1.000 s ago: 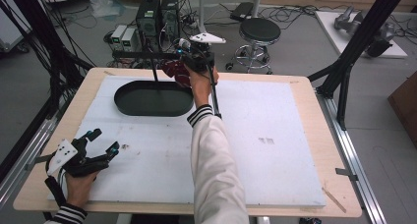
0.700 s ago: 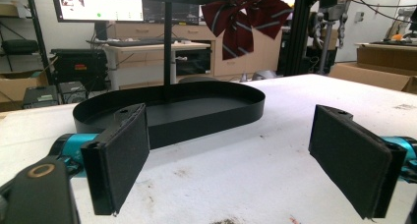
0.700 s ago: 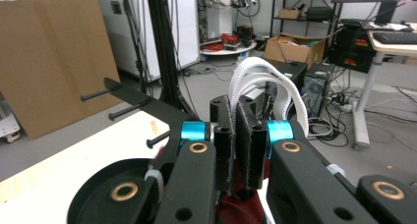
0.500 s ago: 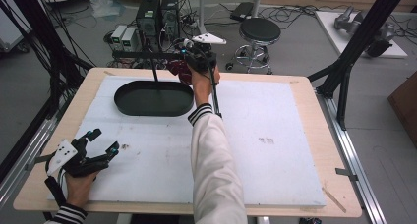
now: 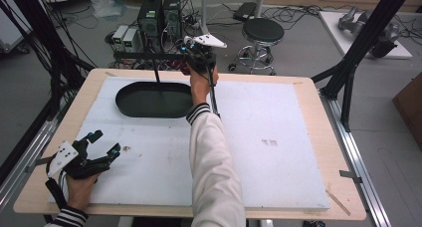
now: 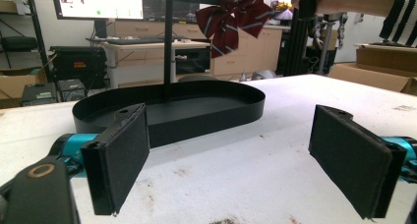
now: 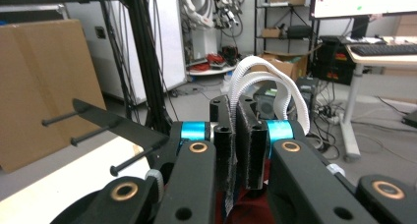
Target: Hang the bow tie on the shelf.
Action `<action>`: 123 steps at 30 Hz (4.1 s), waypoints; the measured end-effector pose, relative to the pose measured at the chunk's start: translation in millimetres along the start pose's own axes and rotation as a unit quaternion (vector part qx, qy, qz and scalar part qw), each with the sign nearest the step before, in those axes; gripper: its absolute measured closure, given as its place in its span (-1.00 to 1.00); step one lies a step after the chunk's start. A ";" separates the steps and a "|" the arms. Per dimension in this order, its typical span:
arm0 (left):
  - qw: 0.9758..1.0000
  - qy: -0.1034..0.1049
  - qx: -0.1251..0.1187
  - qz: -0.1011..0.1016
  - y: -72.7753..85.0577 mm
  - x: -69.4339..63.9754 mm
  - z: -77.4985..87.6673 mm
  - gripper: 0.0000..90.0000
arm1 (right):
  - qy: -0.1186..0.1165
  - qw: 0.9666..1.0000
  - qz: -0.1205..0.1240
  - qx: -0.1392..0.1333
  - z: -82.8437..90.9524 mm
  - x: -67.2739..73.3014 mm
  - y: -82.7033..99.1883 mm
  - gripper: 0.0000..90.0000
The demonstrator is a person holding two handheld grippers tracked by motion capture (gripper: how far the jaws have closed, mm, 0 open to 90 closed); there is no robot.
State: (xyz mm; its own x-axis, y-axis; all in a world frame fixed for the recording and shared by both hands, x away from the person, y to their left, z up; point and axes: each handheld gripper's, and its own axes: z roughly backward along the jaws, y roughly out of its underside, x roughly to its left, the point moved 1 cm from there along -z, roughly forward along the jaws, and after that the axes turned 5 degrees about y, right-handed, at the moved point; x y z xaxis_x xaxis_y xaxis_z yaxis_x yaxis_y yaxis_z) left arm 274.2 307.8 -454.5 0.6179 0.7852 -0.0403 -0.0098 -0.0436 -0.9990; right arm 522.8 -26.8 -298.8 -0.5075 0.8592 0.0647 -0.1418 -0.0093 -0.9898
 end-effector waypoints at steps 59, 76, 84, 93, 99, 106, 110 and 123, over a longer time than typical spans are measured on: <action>1.000 0.001 -0.001 -0.001 0.1 -0.4 0.0 -0.65 | -0.012 0.996 0.012 0.092 -4.5 -1.4 4.0 0.48; 1.000 0.000 0.000 -0.006 0.1 -1.0 -0.1 -0.65 | -0.063 0.988 -0.047 0.130 7.3 -16.0 7.3 0.14; 1.000 0.000 0.000 -0.006 0.1 -1.2 -0.1 -0.65 | -0.066 0.988 -0.059 0.125 11.8 -23.5 9.4 0.11; 1.000 0.001 0.001 -0.008 0.1 -1.4 -0.1 -0.65 | -0.091 0.982 -0.059 0.155 11.7 -17.7 14.0 0.01; 1.000 0.001 0.001 -0.007 0.1 -1.4 -0.1 -0.65 | -0.117 0.972 -0.069 0.190 12.7 -20.8 21.2 -0.09; 1.000 0.000 0.001 -0.009 0.1 -1.6 -0.1 -0.65 | -0.132 0.974 -0.042 0.177 25.6 -20.2 21.8 -0.16; 1.000 0.000 0.002 -0.010 0.1 -1.8 -0.4 -0.65 | -0.147 0.971 -0.031 0.189 33.4 -21.3 24.2 -0.30; 1.000 -0.004 0.002 -0.011 0.0 -2.5 -1.1 -0.65 | -0.185 0.967 0.012 0.174 79.2 -14.7 -5.3 -0.44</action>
State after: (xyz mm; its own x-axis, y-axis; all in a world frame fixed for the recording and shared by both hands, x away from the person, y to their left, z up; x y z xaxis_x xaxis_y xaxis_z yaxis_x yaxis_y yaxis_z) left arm 273.5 305.1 -454.4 0.6115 0.7910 -0.0179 0.0012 -0.0236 -0.9997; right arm 463.7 -79.8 -284.5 -0.7741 0.6156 0.1474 -0.3714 -0.2530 -0.8933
